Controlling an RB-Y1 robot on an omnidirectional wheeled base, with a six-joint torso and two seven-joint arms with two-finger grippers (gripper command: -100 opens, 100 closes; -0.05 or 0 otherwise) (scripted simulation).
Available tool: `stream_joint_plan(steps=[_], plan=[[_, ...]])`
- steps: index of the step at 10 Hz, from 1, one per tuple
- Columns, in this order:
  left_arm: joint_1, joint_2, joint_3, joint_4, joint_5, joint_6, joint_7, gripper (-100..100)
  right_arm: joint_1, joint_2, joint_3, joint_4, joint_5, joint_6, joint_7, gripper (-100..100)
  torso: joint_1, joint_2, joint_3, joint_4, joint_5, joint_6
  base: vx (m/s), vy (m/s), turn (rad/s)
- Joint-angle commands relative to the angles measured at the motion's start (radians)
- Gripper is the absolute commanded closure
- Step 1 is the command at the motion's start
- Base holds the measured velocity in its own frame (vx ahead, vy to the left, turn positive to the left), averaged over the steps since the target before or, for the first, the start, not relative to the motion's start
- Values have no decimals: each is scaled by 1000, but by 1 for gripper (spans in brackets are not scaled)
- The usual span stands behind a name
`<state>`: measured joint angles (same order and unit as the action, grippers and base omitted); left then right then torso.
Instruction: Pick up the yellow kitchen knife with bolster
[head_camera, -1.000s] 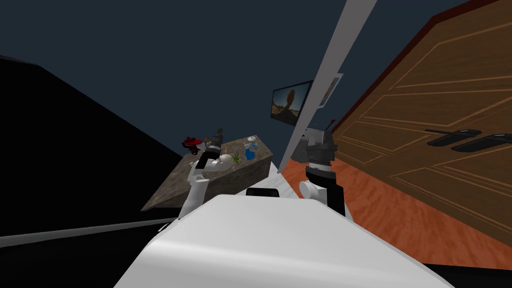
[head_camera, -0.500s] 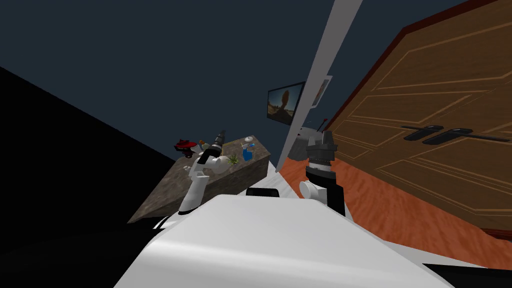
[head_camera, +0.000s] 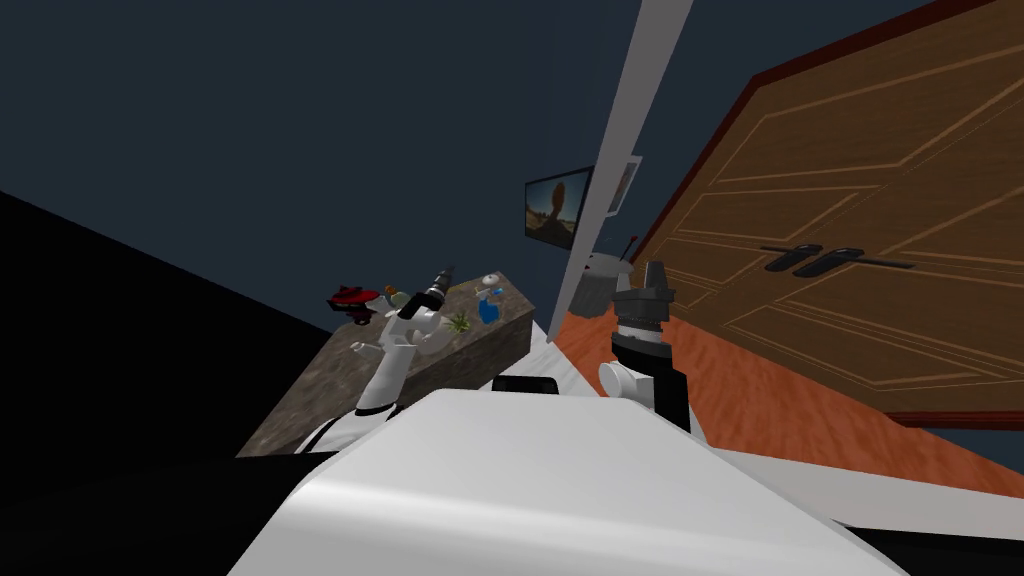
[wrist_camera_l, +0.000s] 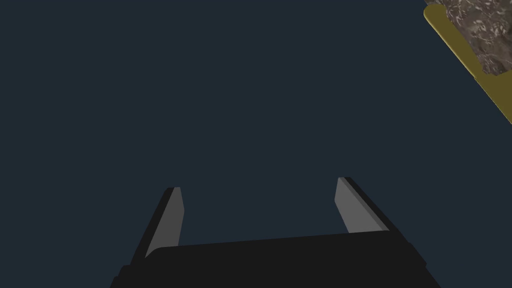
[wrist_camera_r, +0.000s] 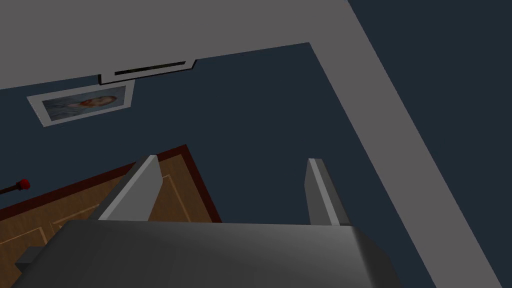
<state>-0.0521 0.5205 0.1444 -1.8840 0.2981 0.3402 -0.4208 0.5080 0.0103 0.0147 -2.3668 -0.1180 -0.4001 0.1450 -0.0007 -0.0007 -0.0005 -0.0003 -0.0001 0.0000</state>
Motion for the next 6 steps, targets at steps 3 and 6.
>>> stream_joint_plan(steps=[3,6], plan=[[-32,40,-12,51,36,98,-20,-100,0,0,0,0,0,0,0,0,0,1,0,0,0,-1,2,-4,-85],[-54,65,-22,90,59,176,-32,-100,0,0,0,0,0,0,0,0,0,0,0,0,0,0,3,-5,-131]])
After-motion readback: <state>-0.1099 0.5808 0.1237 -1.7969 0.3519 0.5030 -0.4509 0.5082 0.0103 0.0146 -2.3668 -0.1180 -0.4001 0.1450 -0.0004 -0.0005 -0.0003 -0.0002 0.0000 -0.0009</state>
